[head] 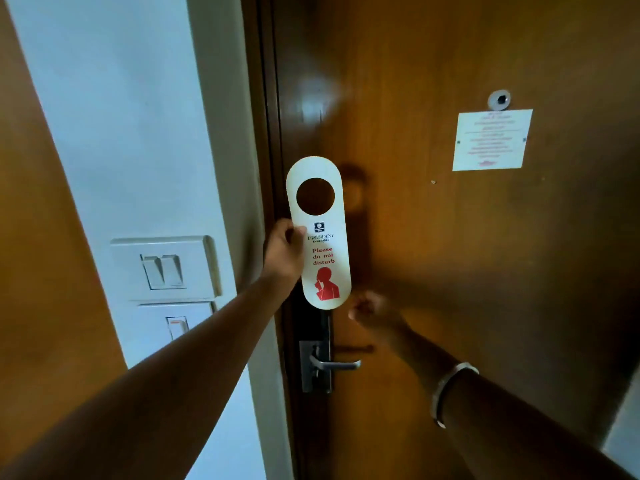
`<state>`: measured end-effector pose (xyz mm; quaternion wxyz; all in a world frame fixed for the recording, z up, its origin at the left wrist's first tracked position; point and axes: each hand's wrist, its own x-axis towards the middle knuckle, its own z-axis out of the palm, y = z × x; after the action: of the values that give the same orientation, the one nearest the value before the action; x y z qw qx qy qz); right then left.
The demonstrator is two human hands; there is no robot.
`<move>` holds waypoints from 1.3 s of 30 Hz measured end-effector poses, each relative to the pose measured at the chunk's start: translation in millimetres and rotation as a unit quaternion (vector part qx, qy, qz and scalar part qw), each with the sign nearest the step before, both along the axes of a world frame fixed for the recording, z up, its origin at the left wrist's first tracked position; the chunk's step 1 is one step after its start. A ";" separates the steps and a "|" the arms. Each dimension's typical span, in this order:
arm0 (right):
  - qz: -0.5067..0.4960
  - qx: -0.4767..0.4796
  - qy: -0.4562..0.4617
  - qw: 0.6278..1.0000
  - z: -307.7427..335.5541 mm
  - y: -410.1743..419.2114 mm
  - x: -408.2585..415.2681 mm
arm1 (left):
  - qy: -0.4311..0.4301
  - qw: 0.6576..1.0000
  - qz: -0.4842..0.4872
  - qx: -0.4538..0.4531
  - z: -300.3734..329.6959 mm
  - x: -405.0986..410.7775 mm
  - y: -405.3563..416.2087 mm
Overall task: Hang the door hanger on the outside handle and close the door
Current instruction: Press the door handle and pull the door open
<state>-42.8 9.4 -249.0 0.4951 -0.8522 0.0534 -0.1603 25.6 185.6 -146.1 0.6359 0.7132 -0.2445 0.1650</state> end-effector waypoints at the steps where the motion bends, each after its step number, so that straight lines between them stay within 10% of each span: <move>1: -0.012 -0.052 0.019 0.998 -14.1 11.7 2.0 | -0.006 0.999 0.030 0.015 -4.8 3.7 7.5; 6: -0.027 -0.303 0.063 0.951 -79.1 56.1 2.2 | -0.006 0.996 0.088 0.019 -21.5 9.5 19.6; 14: -0.031 -0.430 0.143 0.891 -137.0 74.6 28.2 | -0.010 0.998 0.053 0.035 -20.0 1.7 15.9; 23: -0.028 -0.308 0.146 0.940 -180.8 73.2 33.4 | -0.037 0.998 0.037 0.032 -16.6 2.1 17.3; 39: 0.032 -0.420 0.154 0.894 -158.0 70.3 -24.6 | -0.070 0.997 0.031 -0.003 -33.6 -31.4 39.7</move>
<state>-67.4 79.7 -407.0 0.0816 -0.9961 0.0292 -0.0188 -5.8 225.3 -179.7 0.6142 0.7050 -0.2658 0.2347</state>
